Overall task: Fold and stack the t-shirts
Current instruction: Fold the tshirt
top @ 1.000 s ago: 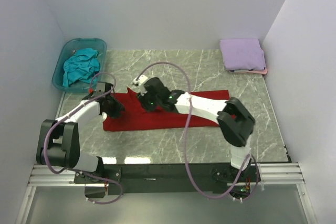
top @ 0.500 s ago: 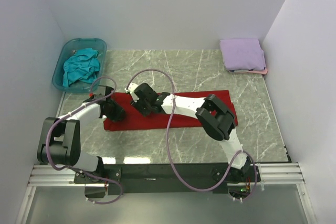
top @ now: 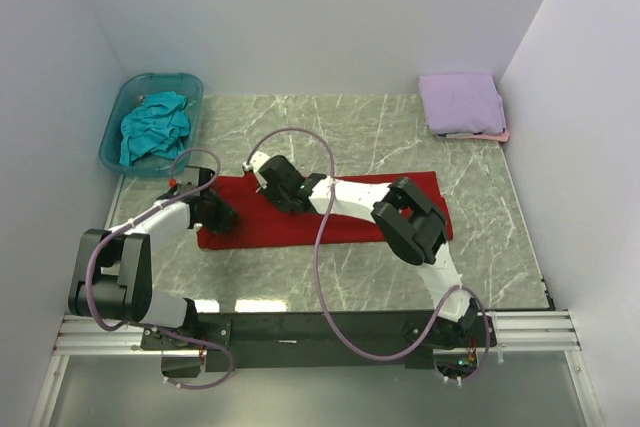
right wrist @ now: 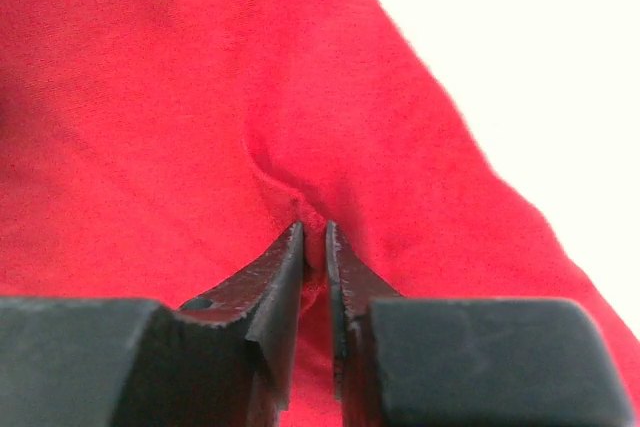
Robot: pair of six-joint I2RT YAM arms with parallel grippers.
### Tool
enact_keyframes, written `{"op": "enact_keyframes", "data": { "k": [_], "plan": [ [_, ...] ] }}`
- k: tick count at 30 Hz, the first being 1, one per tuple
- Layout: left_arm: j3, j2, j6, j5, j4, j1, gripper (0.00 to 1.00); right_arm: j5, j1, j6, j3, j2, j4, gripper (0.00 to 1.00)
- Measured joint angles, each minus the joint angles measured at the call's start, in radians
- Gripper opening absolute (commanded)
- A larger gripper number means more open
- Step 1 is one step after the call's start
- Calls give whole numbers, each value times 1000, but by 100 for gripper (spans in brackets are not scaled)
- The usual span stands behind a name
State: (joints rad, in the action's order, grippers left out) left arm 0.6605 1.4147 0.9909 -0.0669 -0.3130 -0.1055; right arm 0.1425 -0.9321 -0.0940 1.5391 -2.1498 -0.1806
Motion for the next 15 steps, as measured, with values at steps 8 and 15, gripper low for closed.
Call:
{"op": "enact_keyframes", "data": {
  "k": [8, 15],
  "plan": [
    [-11, -15, -1, 1, -1, 3, 38, -20, 159, 70, 58, 0, 8, 18],
    [-15, -29, -2, 0, -13, 5, 52, -54, 254, 125, 95, -1, 12, 32]
  ]
}}
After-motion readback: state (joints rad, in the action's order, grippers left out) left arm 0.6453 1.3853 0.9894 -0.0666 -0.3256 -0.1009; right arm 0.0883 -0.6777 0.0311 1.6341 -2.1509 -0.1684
